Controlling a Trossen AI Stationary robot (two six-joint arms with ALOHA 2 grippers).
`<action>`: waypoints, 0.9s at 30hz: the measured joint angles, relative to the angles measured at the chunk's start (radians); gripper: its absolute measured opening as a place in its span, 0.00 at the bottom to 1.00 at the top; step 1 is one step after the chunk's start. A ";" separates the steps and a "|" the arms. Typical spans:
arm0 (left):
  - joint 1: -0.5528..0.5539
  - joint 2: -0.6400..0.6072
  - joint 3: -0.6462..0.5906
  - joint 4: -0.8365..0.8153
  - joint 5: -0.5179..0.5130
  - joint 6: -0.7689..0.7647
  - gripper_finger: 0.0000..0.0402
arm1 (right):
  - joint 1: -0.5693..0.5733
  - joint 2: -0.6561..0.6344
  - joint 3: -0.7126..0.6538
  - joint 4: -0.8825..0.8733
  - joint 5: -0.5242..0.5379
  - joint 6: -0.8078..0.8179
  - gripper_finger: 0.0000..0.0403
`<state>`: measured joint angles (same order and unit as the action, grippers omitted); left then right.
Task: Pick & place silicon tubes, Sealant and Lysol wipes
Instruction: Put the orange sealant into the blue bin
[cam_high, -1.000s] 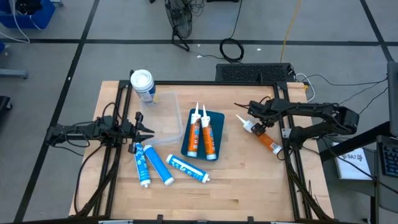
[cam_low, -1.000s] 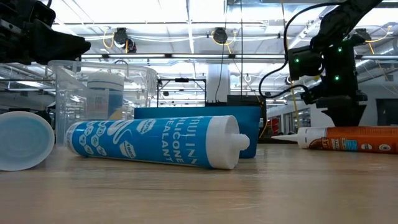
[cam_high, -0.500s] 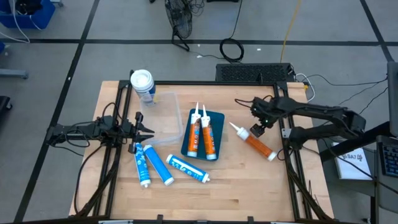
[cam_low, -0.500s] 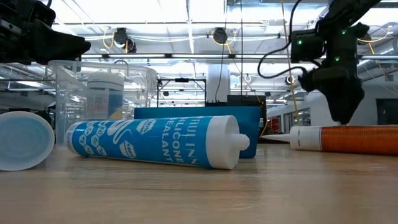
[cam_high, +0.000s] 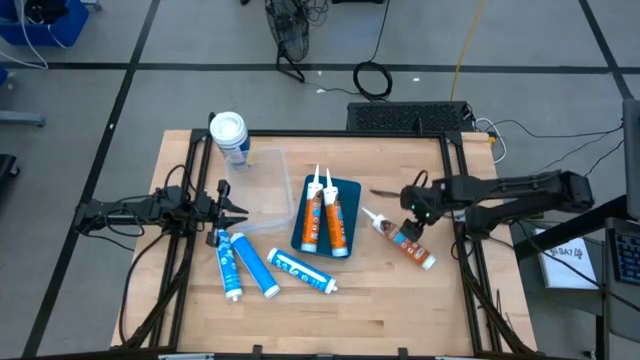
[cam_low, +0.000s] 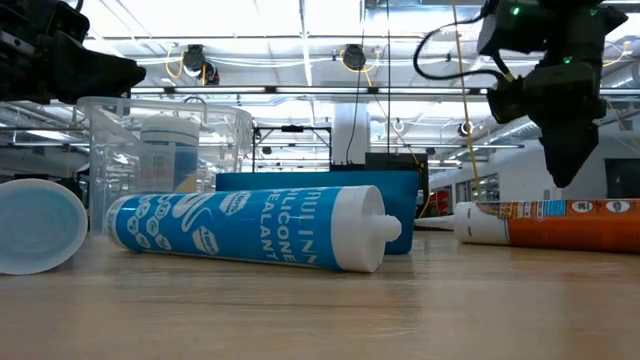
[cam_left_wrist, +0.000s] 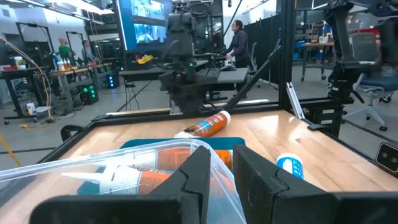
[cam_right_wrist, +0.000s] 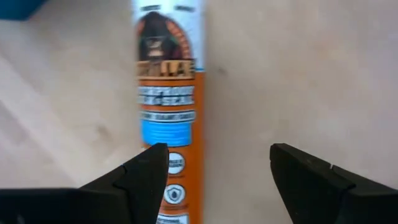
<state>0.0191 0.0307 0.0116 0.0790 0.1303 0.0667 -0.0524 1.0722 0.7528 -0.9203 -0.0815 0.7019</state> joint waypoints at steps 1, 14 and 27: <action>0.000 0.000 0.000 0.000 0.000 0.000 0.19 | 0.027 0.008 0.004 0.010 0.000 0.019 0.64; 0.000 0.000 0.000 0.000 0.000 0.000 0.19 | 0.236 0.165 0.047 0.048 0.085 0.153 0.61; 0.000 0.000 0.000 0.000 0.000 0.000 0.19 | 0.310 0.292 0.047 0.137 0.080 0.178 0.60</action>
<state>0.0193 0.0307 0.0116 0.0792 0.1303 0.0666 0.2579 1.3644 0.7994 -0.7830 -0.0019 0.8795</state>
